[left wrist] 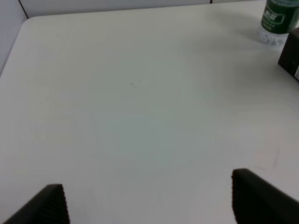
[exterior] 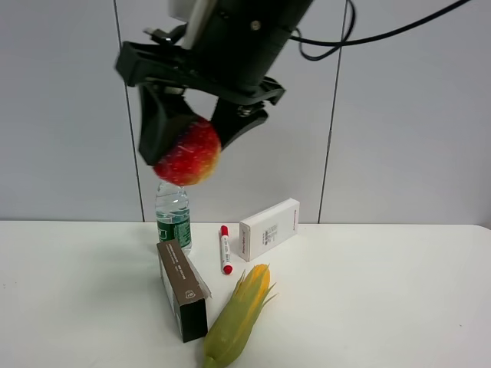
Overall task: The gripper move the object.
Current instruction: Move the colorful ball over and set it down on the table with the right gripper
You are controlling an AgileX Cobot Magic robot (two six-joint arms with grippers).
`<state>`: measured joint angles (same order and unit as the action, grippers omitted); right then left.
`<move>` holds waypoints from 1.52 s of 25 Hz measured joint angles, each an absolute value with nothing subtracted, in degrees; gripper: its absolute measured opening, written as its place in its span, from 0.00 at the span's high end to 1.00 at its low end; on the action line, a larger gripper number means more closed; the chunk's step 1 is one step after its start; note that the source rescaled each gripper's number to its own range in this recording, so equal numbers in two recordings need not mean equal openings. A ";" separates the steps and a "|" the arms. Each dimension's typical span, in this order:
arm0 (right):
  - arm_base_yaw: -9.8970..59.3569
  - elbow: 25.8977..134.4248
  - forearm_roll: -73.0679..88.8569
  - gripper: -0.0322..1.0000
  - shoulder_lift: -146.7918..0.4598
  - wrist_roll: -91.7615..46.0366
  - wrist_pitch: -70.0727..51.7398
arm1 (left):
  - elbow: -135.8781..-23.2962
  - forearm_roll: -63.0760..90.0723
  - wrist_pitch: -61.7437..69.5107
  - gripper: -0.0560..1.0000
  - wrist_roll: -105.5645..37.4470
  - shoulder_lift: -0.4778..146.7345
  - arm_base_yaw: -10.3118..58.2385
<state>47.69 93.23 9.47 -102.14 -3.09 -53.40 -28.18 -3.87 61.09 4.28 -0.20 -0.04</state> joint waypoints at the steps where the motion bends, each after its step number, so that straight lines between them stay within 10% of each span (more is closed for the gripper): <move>1: 48.86 95.49 9.47 0.97 -104.30 -3.71 -53.73 | -28.18 -3.87 61.09 0.00 4.28 -0.20 -0.04; 17: 56.08 131.75 -3.57 0.97 -139.77 -2.65 -65.61 | -28.18 -3.86 61.09 0.00 4.28 -0.20 -0.04; 38: 56.08 134.06 -10.44 0.97 -149.77 1.52 -53.52 | -28.18 -3.86 61.09 0.00 4.28 -0.20 -0.04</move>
